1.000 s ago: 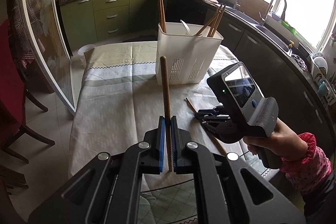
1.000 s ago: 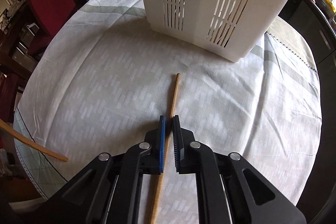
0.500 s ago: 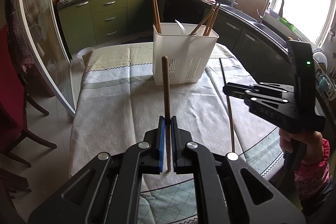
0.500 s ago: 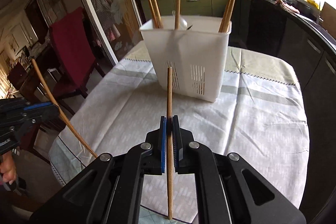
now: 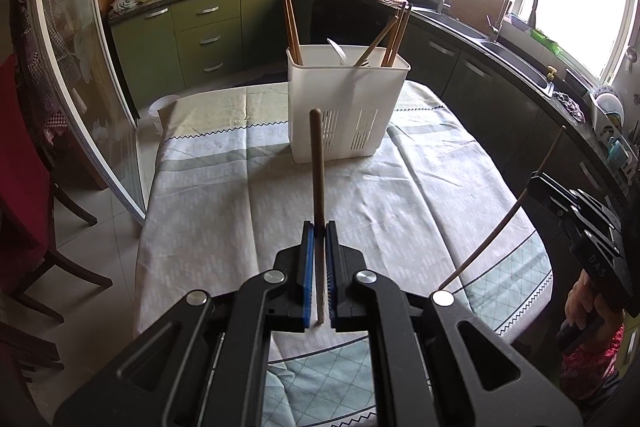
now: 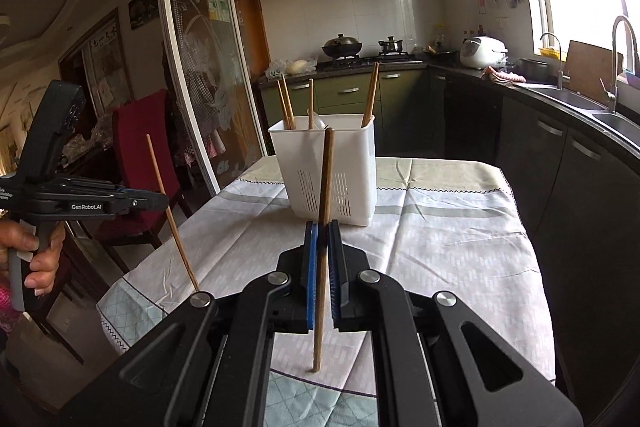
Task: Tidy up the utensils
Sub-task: 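Carry both chopsticks over the white caddy and release them into it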
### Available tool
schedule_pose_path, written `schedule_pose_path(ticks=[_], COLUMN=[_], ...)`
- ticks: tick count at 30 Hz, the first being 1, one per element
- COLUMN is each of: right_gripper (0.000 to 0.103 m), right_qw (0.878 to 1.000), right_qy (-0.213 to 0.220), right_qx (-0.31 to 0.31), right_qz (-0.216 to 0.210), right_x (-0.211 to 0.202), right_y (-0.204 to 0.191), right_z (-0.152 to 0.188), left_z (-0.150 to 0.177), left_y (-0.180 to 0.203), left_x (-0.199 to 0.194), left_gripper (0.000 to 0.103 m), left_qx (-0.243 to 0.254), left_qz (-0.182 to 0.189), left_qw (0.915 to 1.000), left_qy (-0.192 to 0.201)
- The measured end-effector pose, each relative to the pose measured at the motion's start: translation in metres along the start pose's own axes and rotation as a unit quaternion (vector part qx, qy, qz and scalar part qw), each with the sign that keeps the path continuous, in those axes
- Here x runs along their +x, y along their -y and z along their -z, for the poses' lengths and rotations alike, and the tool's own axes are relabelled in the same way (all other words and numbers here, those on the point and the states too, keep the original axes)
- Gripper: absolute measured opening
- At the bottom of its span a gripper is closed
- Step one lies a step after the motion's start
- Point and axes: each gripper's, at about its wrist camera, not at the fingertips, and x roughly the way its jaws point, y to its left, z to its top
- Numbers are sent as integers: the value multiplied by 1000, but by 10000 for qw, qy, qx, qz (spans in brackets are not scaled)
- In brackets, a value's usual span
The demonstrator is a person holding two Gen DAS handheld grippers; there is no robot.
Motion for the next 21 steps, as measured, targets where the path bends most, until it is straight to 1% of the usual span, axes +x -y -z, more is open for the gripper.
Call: schedule_pose_path(ticks=[5,12,16,21], right_gripper=[6,6,6,6], right_qw=[9998,9997,9994,9982], right_qy=[140,190,262,467], right_qx=[-105,-133,-189,-301], right_qz=[13,-42,-131,-208], right_x=[-20,-22,-26,-34], right_y=[-10,-15,-18,-22], right_z=[12,13,3,-23], left_z=[2,4,1,-11], left_y=[2,3,4,5], left_x=[-2,-4,-7,-20], left_gripper=[6,6,6,6], left_qx=[44,51,55,77], left_qz=[19,59,70,80], left_qw=[10000,10000,9999,9995], left_qy=[12,52,107,298])
